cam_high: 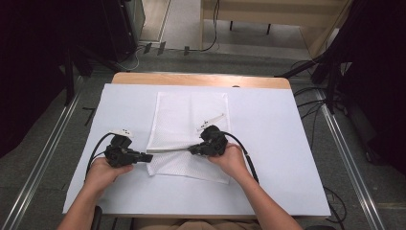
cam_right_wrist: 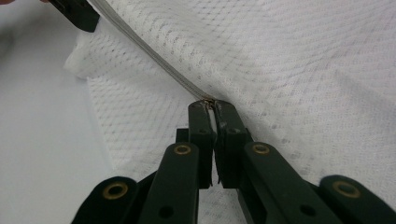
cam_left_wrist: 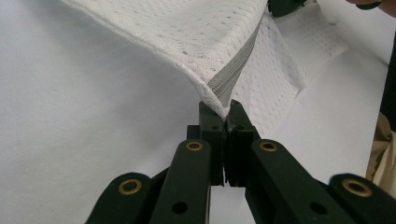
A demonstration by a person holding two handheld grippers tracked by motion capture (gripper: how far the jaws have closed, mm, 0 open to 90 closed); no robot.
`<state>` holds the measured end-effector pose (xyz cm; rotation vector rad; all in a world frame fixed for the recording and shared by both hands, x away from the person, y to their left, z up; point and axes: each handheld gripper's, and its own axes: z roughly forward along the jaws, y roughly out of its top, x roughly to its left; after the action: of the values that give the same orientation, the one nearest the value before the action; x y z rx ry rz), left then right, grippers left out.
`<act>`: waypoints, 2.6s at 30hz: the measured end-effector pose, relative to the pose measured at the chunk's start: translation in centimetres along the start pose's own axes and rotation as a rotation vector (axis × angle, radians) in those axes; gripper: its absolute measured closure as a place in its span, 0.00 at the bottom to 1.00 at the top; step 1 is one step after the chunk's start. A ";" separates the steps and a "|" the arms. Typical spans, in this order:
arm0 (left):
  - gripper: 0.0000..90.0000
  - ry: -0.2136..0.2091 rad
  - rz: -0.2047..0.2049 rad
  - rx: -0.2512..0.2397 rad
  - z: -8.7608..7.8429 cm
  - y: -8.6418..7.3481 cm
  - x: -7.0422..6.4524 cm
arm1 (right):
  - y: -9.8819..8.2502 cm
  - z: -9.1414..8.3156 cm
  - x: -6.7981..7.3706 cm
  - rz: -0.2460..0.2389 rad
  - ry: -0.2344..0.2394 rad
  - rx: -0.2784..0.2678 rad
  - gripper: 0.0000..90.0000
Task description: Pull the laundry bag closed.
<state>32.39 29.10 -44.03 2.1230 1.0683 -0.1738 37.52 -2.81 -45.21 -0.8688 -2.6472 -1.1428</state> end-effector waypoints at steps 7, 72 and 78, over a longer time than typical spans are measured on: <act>0.99 0.005 -0.006 -0.006 -0.2 -0.1 0.2 | -0.7 -0.6 -0.7 0.026 -0.019 0.003 0.98; 0.99 0.013 -0.026 -0.010 -0.7 -0.2 0.4 | -4.2 -4.3 -2.4 0.072 -0.064 0.016 0.98; 0.99 0.014 -0.025 -0.007 -0.7 -0.3 0.5 | -4.7 -4.6 -2.8 0.076 -0.072 0.023 0.98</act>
<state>32.36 29.93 -43.89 2.1077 1.1028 -0.1676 36.75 -9.89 -45.81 -1.0155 -2.6527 -1.0810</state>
